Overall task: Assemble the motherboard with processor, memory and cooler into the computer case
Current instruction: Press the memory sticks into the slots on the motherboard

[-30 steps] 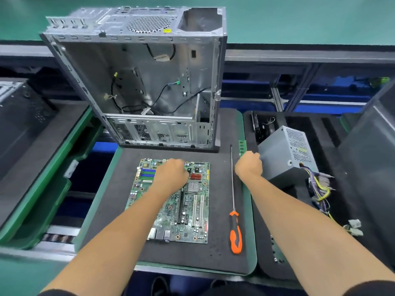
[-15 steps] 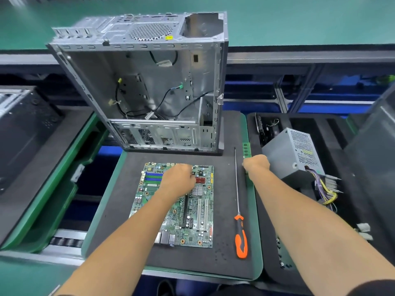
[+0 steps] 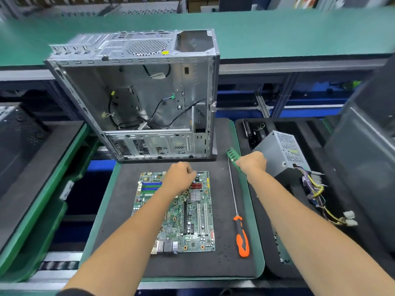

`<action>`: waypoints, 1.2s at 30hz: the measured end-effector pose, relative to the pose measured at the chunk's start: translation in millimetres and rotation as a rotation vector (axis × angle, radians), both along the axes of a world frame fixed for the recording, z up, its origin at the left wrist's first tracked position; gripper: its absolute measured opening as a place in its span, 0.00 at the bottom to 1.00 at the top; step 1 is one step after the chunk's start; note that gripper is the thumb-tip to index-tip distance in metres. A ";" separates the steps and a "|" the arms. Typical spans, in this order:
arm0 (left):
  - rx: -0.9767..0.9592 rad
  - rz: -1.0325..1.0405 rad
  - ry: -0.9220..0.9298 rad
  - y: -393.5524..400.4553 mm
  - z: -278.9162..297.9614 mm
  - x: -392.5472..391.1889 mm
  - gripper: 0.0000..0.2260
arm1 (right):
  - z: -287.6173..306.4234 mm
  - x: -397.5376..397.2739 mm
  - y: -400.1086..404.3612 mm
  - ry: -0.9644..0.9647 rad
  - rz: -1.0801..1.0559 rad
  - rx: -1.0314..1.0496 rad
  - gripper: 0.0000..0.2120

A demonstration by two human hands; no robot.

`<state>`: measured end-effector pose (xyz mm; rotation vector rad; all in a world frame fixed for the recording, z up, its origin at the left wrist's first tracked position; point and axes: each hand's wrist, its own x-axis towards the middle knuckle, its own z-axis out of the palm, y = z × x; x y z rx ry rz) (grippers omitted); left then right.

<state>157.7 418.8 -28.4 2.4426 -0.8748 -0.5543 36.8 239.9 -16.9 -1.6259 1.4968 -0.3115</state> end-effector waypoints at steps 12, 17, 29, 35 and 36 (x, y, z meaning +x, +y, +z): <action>-0.515 0.248 0.734 17.4 9.0 10.5 0.09 | 30.4 -10.2 73.9 -0.277 0.544 0.395 0.06; -0.652 0.315 0.772 52.2 12.5 39.3 0.05 | 24.2 17.0 104.8 -0.395 0.570 0.398 0.06; -0.822 0.128 0.629 108.6 35.1 81.4 0.07 | 40.1 78.7 138.6 -0.376 0.712 0.530 0.09; -0.598 -0.036 0.546 117.0 37.3 109.2 0.12 | 46.9 97.1 123.9 -0.144 0.725 0.118 0.05; -0.570 -0.035 0.535 116.9 35.8 113.2 0.12 | 45.6 99.7 124.3 -0.114 0.740 0.044 0.06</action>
